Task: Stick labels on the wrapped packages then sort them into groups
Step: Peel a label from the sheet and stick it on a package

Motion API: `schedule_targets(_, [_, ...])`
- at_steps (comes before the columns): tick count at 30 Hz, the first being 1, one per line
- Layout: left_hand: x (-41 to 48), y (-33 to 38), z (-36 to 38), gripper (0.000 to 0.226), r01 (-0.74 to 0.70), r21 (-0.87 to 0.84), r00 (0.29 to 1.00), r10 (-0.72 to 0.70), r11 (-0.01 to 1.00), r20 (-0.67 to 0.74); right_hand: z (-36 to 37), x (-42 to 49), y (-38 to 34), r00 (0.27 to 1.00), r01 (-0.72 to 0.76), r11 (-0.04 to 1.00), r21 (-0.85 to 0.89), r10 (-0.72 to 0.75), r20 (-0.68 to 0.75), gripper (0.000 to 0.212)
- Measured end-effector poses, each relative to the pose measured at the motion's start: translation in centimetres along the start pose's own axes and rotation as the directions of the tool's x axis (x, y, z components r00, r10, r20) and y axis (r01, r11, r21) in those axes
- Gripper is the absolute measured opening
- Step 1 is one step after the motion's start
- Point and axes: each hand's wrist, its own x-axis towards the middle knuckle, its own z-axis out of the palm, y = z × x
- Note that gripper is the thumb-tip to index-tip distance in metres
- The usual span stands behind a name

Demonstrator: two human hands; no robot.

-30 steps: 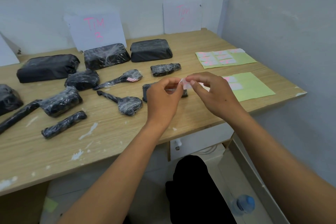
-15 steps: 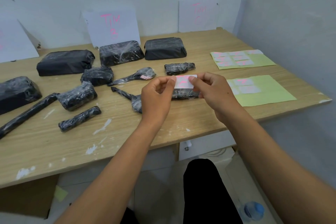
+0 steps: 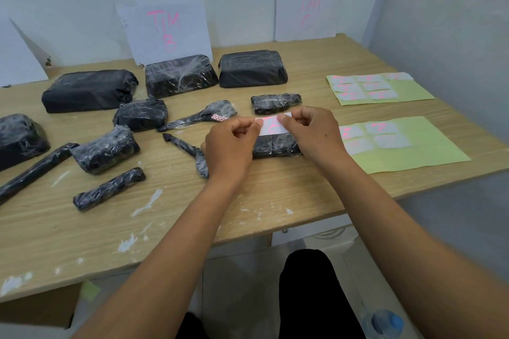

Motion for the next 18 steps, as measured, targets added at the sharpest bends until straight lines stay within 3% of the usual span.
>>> schedule_targets(7, [0.6, -0.1, 0.4, 0.018, 0.003, 0.309, 0.999, -0.014, 0.951, 0.035, 0.5, 0.7, 1.4, 0.998, -0.051, 0.988, -0.145, 0.054, 0.016, 0.03])
schedule_targets(18, [0.6, -0.9, 0.9, 0.017, 0.004, 0.36, 0.999, -0.016, 0.933, 0.03, 1.2, 0.4, 1.7, 0.999, -0.023, 0.965, -0.259, 0.017, -0.027, 0.029])
